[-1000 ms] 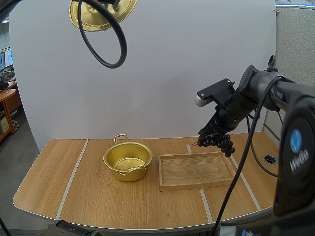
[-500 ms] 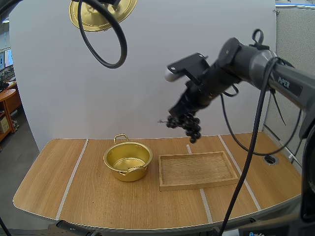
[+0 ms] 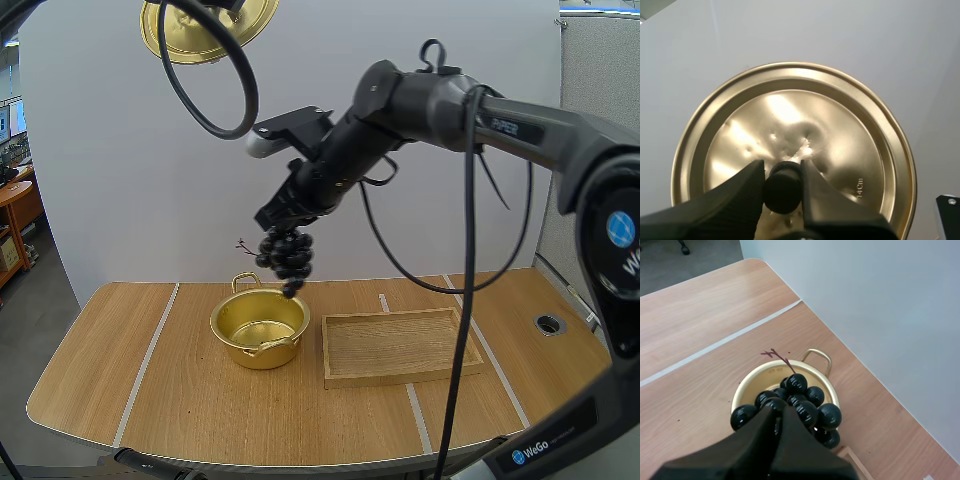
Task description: Open the pot, put the grape inside, and close it
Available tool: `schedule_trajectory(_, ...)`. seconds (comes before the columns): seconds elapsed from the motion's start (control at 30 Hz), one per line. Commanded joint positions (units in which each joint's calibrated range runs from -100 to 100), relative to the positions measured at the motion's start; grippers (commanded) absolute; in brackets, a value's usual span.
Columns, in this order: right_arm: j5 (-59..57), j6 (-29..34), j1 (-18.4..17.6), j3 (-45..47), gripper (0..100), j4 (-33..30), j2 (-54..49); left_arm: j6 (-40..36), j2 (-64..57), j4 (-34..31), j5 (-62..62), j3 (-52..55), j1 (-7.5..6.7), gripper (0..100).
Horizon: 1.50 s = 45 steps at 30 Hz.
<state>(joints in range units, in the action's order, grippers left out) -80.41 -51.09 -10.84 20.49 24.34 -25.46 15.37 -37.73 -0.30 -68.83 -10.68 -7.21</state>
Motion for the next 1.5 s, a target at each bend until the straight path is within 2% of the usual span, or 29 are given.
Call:
schedule_trajectory(0.0, 0.8, 1.3, -4.0, -6.0, 0, 0.3, 7.4, -0.3, 0.0, -0.8, 1.9, -0.3, -0.21, 0)
schedule_trajectory(0.63, 4.1, -1.1, -4.3, -6.3, 0, -0.7, 25.4, -0.3, 0.0, -0.8, 1.9, -0.3, -0.21, 0)
schedule_trajectory(1.17, 3.1, -1.1, -4.3, -6.3, 0, -2.8, 26.8, -0.3, 0.0, -0.8, 1.9, -0.3, -0.21, 0)
schedule_trajectory(1.2, 2.9, -1.1, -4.3, -6.3, 7, -2.8, 26.8, -0.3, 0.0, -0.8, 1.9, -0.3, -0.21, 0)
schedule_trajectory(1.27, 2.2, -1.1, -4.3, -6.3, 31, -2.7, 26.8, -0.3, 0.0, -0.8, 1.9, -0.3, -0.21, 0)
schedule_trajectory(1.3, 1.7, -1.1, -4.3, -6.3, 50, -2.3, 26.8, -0.3, 0.0, -0.8, 1.9, -0.3, -0.21, 0)
schedule_trajectory(1.4, 1.0, -0.4, -4.3, -6.3, 94, -2.2, 26.8, -0.3, 0.0, -0.8, 1.9, -0.3, -0.21, 0)
schedule_trajectory(1.43, 1.0, -0.4, -4.3, -6.3, 100, -2.2, 26.8, -0.3, 0.0, -0.8, 1.9, -0.3, -0.21, 0)
schedule_trajectory(1.47, 0.6, -0.4, -4.3, -6.3, 100, -2.2, 26.8, -0.3, 0.0, -0.8, 1.9, -0.3, -0.21, 0)
